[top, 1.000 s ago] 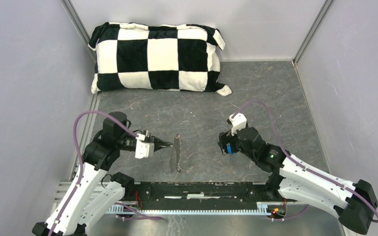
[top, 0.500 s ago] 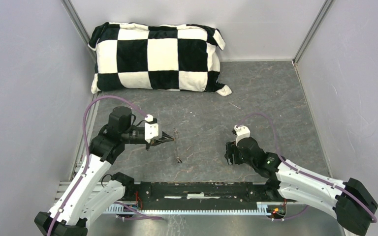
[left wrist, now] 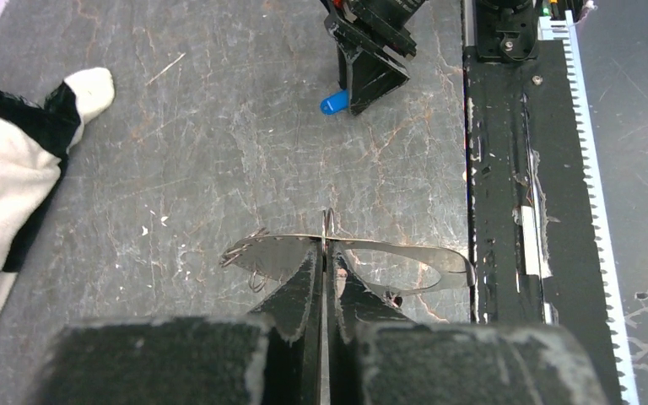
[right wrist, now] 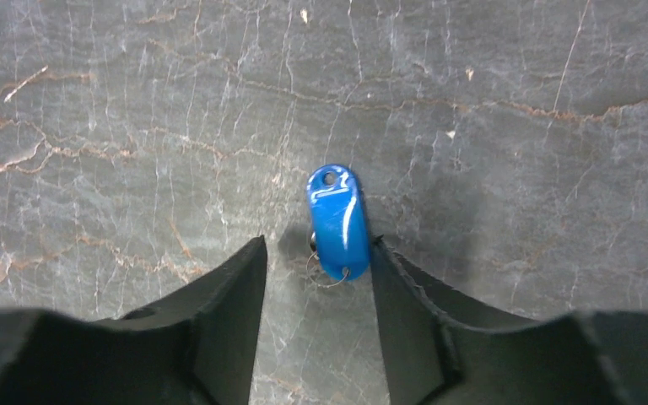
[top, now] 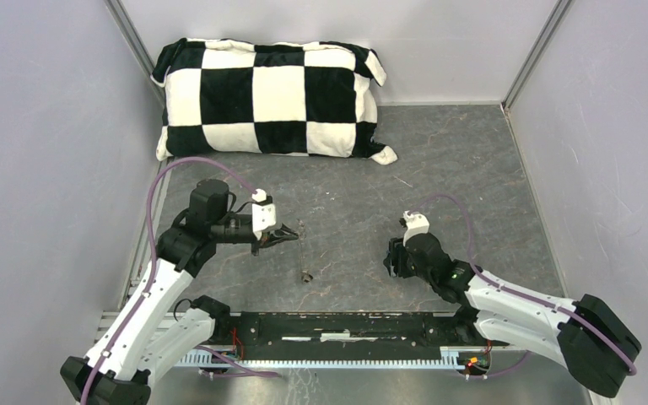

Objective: Put the keys on the keyring

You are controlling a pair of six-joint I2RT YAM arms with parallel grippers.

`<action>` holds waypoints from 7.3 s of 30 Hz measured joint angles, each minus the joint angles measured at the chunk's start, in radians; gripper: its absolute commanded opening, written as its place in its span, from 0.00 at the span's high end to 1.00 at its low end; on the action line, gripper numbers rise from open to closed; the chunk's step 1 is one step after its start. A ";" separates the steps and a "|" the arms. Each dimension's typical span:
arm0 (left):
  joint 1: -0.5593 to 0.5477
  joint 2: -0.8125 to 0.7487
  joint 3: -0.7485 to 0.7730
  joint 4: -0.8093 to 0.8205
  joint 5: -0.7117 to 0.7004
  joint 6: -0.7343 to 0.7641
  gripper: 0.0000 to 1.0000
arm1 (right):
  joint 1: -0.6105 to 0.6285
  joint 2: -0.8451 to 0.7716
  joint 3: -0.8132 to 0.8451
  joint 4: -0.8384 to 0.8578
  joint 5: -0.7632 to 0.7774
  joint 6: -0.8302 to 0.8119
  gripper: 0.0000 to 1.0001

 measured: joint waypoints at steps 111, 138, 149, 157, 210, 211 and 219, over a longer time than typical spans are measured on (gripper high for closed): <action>0.001 0.131 0.198 -0.285 -0.237 -0.083 0.98 | 0.182 0.084 0.027 0.176 0.255 -0.136 1.00; 0.001 0.131 0.198 -0.314 -0.242 -0.083 0.98 | 0.090 0.214 0.011 0.429 -0.422 -0.319 1.00; 0.001 0.140 0.198 -0.314 -0.242 -0.082 0.98 | 0.068 0.251 0.008 0.433 -0.421 -0.343 1.00; 0.001 0.145 0.198 -0.314 -0.240 -0.082 0.98 | 0.068 0.187 -0.042 0.428 -0.455 -0.346 1.00; -0.018 0.095 0.103 -0.152 -0.235 -0.294 0.98 | 0.294 0.414 0.769 0.166 -0.425 -0.468 1.00; -0.018 0.093 0.103 -0.153 -0.235 -0.294 0.98 | 0.296 0.414 0.769 0.166 -0.416 -0.468 1.00; -0.018 0.091 0.103 -0.153 -0.243 -0.294 0.98 | 0.296 0.410 0.769 0.153 -0.376 -0.473 1.00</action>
